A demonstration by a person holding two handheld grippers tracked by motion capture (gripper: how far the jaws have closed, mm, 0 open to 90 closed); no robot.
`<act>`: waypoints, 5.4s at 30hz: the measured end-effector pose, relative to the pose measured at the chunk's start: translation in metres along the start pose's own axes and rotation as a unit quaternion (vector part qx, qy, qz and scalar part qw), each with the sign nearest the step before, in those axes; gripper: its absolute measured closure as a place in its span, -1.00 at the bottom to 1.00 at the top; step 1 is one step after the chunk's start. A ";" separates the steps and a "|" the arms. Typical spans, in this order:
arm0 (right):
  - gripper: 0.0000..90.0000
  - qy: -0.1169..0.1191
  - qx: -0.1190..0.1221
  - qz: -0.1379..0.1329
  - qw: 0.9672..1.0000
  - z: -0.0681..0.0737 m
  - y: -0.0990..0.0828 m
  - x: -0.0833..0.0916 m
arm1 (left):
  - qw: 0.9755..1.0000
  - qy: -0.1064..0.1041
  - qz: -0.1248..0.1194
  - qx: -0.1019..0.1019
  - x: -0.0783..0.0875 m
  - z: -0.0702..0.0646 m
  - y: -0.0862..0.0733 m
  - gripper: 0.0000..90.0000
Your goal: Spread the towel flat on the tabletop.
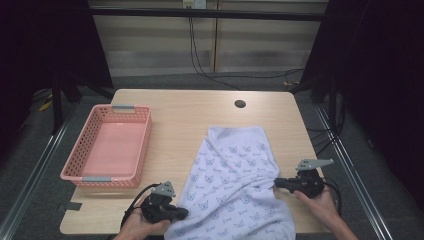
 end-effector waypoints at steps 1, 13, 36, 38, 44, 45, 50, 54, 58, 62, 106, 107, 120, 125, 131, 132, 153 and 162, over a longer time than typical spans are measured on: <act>0.87 -0.001 0.004 -0.002 1.000 0.004 -0.002 0.003 | 0.999 0.011 -0.033 0.011 0.005 0.003 0.006 0.81; 0.27 -0.012 0.021 -0.052 0.998 -0.011 0.045 -0.007 | 0.992 0.067 -0.086 0.057 -0.023 0.083 0.081 0.48; 0.90 -0.023 0.030 0.018 0.999 -0.020 0.036 -0.053 | 0.985 0.116 -0.091 0.088 -0.047 0.121 0.103 0.40; 0.90 -0.021 0.031 0.021 0.999 -0.018 0.034 -0.052 | 0.988 0.117 -0.072 0.069 -0.048 0.114 0.102 0.73; 0.89 -0.001 0.036 0.032 0.999 0.002 0.016 -0.039 | 0.996 0.067 -0.043 0.038 -0.038 0.076 0.082 0.89; 0.89 0.002 0.037 0.037 0.999 0.009 0.011 -0.036 | 0.997 0.055 -0.043 0.041 -0.034 0.067 0.075 0.89; 0.58 -0.005 0.043 0.029 0.999 0.042 -0.009 -0.011 | 0.998 0.010 -0.042 0.034 -0.016 0.028 0.044 0.87; 0.37 -0.016 0.015 -0.018 1.000 0.040 -0.004 0.007 | 0.996 0.023 -0.071 0.055 -0.006 0.034 0.044 0.48; 0.25 -0.029 0.007 -0.033 0.999 0.023 0.006 0.003 | 0.991 0.037 -0.099 0.078 -0.007 0.061 0.064 0.27; 0.22 -0.036 0.001 -0.039 0.999 0.013 0.014 -0.001 | 0.990 0.068 -0.086 0.093 -0.026 0.081 0.080 0.17; 0.26 -0.045 -0.008 -0.056 0.997 -0.024 0.041 -0.013 | 0.997 -0.012 -0.078 0.021 -0.074 0.043 0.149 0.43; 0.26 -0.052 -0.004 -0.054 0.997 -0.028 0.043 -0.016 | 0.997 -0.015 -0.075 0.016 -0.080 0.043 0.150 0.42; 0.20 -0.063 -0.004 -0.031 0.997 -0.054 0.055 -0.044 | 0.997 0.030 -0.039 -0.060 -0.114 0.023 0.150 0.58; 0.17 -0.065 -0.014 -0.024 0.997 -0.060 0.061 -0.054 | 0.997 0.013 -0.052 -0.052 -0.106 0.022 0.150 0.86; 0.14 -0.076 -0.009 -0.016 0.997 -0.065 0.064 -0.062 | 0.995 0.005 -0.092 -0.030 -0.081 0.028 0.153 0.88; 0.14 -0.079 -0.011 -0.017 0.997 -0.068 0.064 -0.064 | 0.994 0.004 -0.103 -0.026 -0.075 0.030 0.154 0.88; 0.92 -0.043 -0.013 -0.057 0.997 -0.059 0.079 -0.023 | 0.976 0.065 -0.206 0.027 0.023 0.075 0.147 0.89; 0.92 -0.065 -0.010 -0.118 0.991 -0.063 0.103 0.039 | 0.967 0.091 -0.235 0.026 0.059 0.080 0.156 0.91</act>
Point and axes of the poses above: each handheld gripper's, and its own axes: x roughly backward along the jaws, y roughly out of its top, z roughly to its left, the point moved 7 cm from there along -x, roughly forward along the jaws, and after that the axes turned 5 degrees about z, right-handed, at the moved point
